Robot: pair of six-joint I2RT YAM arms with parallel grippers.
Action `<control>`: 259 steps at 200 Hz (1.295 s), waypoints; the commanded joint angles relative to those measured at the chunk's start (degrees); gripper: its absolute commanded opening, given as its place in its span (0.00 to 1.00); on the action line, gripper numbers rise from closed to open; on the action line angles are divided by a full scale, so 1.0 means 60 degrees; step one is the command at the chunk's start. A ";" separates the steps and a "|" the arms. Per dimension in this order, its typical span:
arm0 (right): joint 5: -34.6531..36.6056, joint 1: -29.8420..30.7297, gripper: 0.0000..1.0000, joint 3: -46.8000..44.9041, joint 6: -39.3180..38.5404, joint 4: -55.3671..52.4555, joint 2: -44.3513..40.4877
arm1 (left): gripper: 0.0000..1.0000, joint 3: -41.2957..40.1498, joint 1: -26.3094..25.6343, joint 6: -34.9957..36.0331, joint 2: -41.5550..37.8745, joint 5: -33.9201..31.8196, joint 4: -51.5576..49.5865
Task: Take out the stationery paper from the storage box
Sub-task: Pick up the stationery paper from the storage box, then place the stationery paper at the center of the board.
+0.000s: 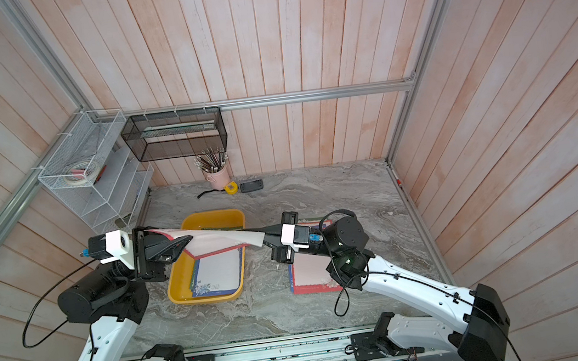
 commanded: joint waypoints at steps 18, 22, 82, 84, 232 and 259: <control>0.0519 -0.0042 0.00 -0.0070 -0.0093 0.0037 -0.0304 | 0.00 0.0032 0.0022 0.0181 -0.0184 -0.0128 0.0124; 0.0510 -0.0048 0.00 -0.0057 -0.0087 0.0017 -0.0298 | 0.00 0.0041 0.0033 0.0174 -0.0174 -0.0139 0.0139; 0.0605 -0.0041 0.00 -0.0234 -0.0029 -0.0003 -0.0469 | 0.00 0.0008 0.0033 0.0142 -0.0143 -0.0161 0.0227; 0.0600 -0.0040 0.00 -0.0232 -0.0037 -0.0022 -0.0479 | 0.00 0.0004 0.0030 0.0144 -0.0136 -0.0169 0.0227; 0.1055 -0.1463 0.00 0.0207 0.1670 -0.3100 -0.1904 | 0.92 -0.0775 0.0030 0.3798 -0.1106 -0.3083 -0.1870; 0.1006 -0.2639 0.00 0.0459 0.2448 -0.4717 -0.2557 | 0.92 -0.0802 0.0034 0.3865 -0.0934 -0.3091 -0.1888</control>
